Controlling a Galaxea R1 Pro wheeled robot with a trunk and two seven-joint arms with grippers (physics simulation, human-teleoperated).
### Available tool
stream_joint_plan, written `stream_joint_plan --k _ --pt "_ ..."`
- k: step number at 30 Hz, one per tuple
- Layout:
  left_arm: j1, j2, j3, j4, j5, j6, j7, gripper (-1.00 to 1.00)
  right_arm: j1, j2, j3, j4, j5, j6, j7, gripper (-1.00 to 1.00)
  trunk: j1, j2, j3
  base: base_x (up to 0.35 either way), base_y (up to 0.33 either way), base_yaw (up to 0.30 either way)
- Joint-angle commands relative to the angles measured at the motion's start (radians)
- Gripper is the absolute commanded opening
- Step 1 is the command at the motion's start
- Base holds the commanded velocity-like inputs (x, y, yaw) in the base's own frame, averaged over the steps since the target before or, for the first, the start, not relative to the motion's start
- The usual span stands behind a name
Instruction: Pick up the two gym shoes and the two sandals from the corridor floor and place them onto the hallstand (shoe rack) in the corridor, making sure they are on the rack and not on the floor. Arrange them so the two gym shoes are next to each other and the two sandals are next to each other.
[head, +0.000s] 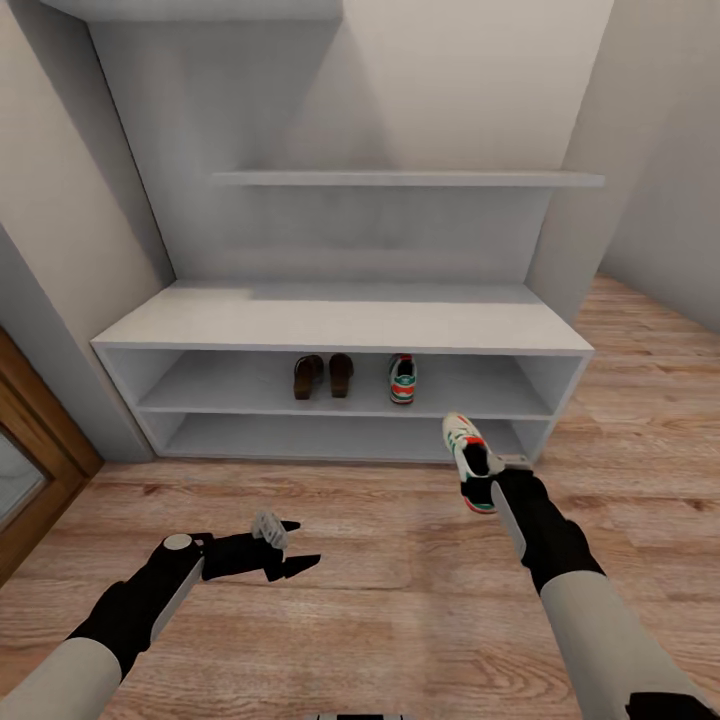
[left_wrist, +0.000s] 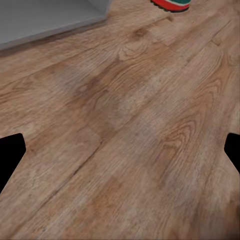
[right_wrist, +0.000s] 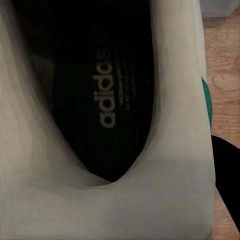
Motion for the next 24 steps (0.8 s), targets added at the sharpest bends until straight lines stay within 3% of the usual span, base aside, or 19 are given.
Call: stream_joint_plan --k 1,3,7,14,16,18,20,24 --pt "-0.001 0.002 -0.004 0.0 0.01 0.009 -0.003 1.0 -0.001 0.0 0.0 -0.001 -0.004 0.004 -0.004 -1.0 0.0 0.0 -0.001 0.0 0.0 0.0" --pt "-0.001 0.003 -0.007 0.0 0.006 -0.005 -0.023 1.0 -0.002 0.0 0.0 -0.001 -0.004 0.004 -0.004 -1.0 0.0 0.0 -0.001 0.0 0.0 0.0" --pt "-0.001 0.007 -0.028 0.003 -0.045 -0.059 -0.083 1.0 -0.002 0.001 0.001 -0.002 -0.003 0.005 -0.004 -1.0 0.0 0.0 -0.001 0.0 0.0 0.0" --pt "-0.001 0.007 -0.033 0.004 -0.084 -0.072 -0.104 1.0 -0.002 0.0 0.001 -0.002 -0.002 0.0 -0.004 -1.0 0.0 0.0 -0.001 0.0 0.0 0.0" --pt "-0.001 0.007 -0.033 0.004 -0.087 -0.073 -0.106 1.0 -0.002 0.0 0.0 -0.001 -0.004 -0.036 -0.004 -1.0 0.0 0.0 -0.001 0.0 0.0 0.0" --pt "-0.001 0.007 -0.033 0.004 -0.088 -0.073 -0.107 1.0 -0.002 0.0 0.0 0.001 -0.005 -0.153 -0.004 -1.0 0.0 0.0 -0.001 0.0 0.0 0.0" --pt "-0.001 0.007 -0.033 0.004 -0.088 -0.073 -0.107 1.0 -0.002 0.0 0.0 0.003 -0.005 -0.218 -0.004 -1.0 0.0 0.0 -0.001 0.0 0.0 0.0" --pt "-0.001 0.007 -0.033 0.004 -0.089 -0.073 -0.107 1.0 -0.002 0.0 0.0 0.008 -0.006 -0.282 -0.004 -1.0 0.0 0.0 -0.001 0.0 0.0 0.0"
